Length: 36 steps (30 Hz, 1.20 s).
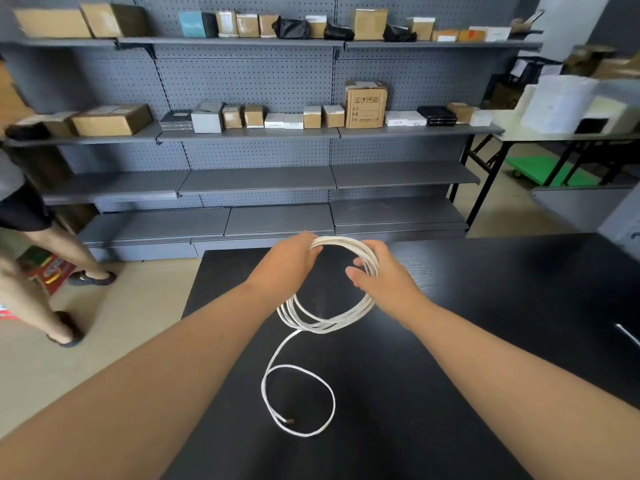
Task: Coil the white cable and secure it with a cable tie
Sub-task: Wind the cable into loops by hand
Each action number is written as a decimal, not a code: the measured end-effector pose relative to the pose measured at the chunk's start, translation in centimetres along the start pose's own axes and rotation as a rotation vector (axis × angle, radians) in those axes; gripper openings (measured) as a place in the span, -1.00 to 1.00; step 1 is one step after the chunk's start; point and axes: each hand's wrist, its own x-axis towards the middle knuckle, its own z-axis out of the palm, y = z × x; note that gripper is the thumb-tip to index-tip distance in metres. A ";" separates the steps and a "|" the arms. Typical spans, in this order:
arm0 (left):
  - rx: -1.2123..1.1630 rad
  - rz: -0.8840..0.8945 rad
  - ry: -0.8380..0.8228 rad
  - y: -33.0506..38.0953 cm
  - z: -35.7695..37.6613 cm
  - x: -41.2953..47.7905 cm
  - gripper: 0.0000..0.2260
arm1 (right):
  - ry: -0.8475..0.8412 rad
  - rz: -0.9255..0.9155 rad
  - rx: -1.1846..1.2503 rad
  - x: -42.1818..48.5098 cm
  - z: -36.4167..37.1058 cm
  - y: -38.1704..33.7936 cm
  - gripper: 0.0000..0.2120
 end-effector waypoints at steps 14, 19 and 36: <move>0.081 0.075 -0.070 0.3 -1.0 0.1 -0.76 | 0.034 -0.055 -0.021 0.1 0.7 -1.7 -0.76; -0.422 -0.119 -0.008 -0.4 0.3 -0.5 -0.85 | 0.150 -0.117 -0.105 0.4 0.9 -2.0 -0.75; -0.061 0.037 0.014 -0.5 0.2 -0.2 -0.81 | -0.012 0.182 0.333 -0.4 -1.0 -0.5 -0.85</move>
